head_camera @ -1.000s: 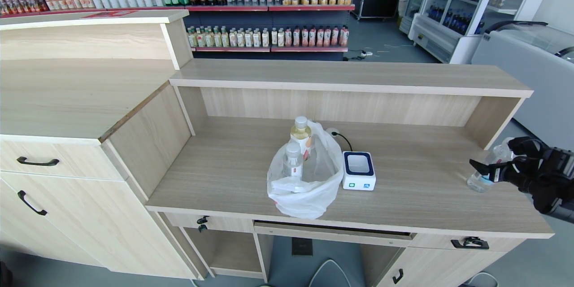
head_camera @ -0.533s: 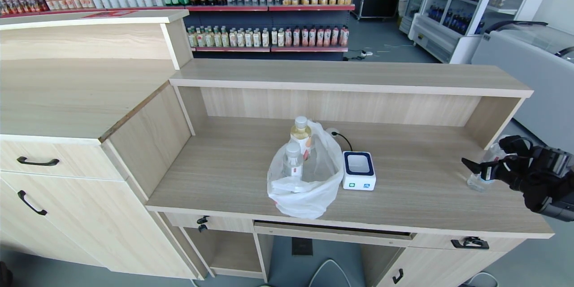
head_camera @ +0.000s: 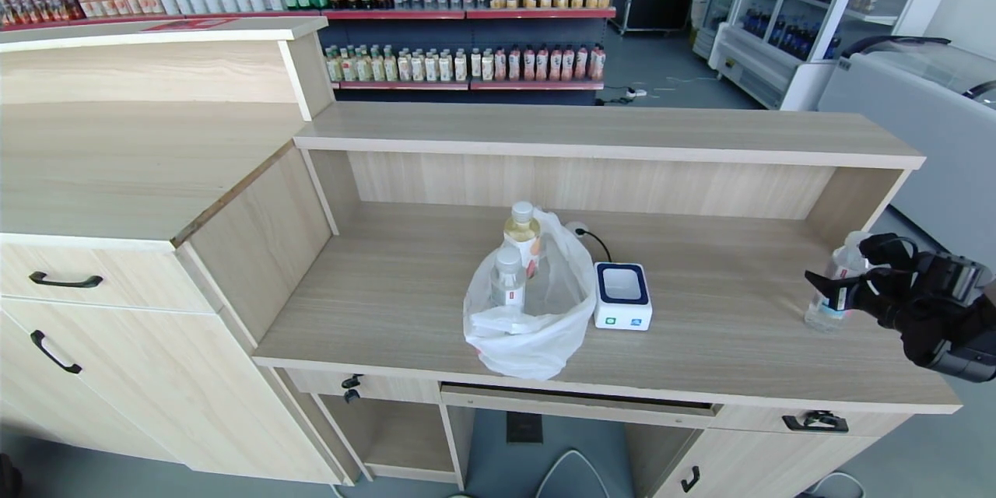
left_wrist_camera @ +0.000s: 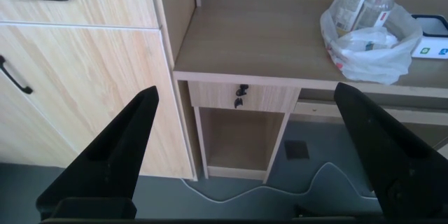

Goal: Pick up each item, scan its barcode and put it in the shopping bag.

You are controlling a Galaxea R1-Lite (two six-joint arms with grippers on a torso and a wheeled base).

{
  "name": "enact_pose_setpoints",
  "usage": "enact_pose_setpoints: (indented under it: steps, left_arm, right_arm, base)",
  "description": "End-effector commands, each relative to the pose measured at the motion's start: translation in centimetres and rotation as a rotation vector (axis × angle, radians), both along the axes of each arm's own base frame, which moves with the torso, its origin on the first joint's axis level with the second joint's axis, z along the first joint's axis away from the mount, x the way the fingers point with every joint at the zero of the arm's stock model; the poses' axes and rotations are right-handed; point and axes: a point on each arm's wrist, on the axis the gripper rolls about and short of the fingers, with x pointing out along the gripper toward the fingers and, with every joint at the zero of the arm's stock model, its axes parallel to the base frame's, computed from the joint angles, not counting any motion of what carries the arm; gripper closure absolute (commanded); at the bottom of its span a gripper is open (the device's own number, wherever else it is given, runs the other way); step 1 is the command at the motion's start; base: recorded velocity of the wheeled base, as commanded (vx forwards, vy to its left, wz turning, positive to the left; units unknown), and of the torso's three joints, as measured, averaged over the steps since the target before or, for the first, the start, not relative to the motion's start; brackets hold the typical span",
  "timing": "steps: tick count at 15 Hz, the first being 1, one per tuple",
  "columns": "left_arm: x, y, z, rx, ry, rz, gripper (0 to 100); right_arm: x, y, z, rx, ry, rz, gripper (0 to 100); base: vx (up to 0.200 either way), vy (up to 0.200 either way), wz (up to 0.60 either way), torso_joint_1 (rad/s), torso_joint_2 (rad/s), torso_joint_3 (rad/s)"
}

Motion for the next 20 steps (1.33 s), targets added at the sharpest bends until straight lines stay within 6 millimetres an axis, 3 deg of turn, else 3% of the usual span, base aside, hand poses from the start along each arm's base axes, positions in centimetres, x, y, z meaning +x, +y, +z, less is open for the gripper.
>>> enact_pose_setpoints:
  steps: [1, 5, 8, 11, 13, 16, 18, 20]
  left_arm:
    - [0.0, 0.0, 0.0, 0.000, 0.000, 0.000, 0]
    - [0.0, 0.0, 0.0, 0.000, 0.000, 0.000, 0]
    - [0.0, 0.0, 0.0, 0.000, 0.000, 0.000, 0]
    - [0.0, 0.0, 0.0, 0.000, 0.000, 0.000, 0]
    - [0.0, 0.0, 0.0, 0.000, 0.000, 0.000, 0]
    - [0.0, 0.0, 0.0, 0.000, 0.000, 0.000, 0]
    - [0.0, 0.0, 0.0, 0.000, 0.000, 0.000, 0]
    - [0.0, 0.0, 0.0, 0.000, 0.000, 0.000, 0]
  right_arm:
    - [0.0, 0.0, 0.2, -0.010, 0.000, -0.041, 100]
    - [0.1, 0.5, 0.7, 0.002, -0.008, -0.077, 100]
    - [-0.8, 3.9, 7.7, 0.163, -0.062, -0.047, 100]
    - [-4.5, 9.6, 18.5, 0.438, -0.023, 0.024, 100]
    - [-6.9, 13.0, 23.3, 0.521, -0.039, 0.102, 100]
    - [-9.0, 16.6, 26.3, 0.603, -0.032, 0.201, 100]
    - [-12.0, 20.1, 28.7, 0.652, -0.001, 0.329, 100]
    - [-14.0, 22.1, 29.8, 0.665, 0.005, 0.424, 100]
  base:
    - [0.000, 0.000, 0.00, 0.000, 0.00, 0.000]
    - [0.000, 0.000, 0.00, 0.000, 0.00, 0.000]
    - [0.000, 0.000, 0.00, 0.000, 0.00, 0.000]
    - [0.000, 0.000, 0.00, 0.000, 0.00, 0.000]
    - [0.000, 0.000, 0.00, 0.000, 0.00, 0.000]
    - [0.000, 0.000, 0.00, 0.000, 0.00, 0.000]
    - [0.000, 0.000, 0.00, 0.000, 0.00, 0.000]
    - [0.000, 0.000, 0.00, 0.000, 0.00, 0.000]
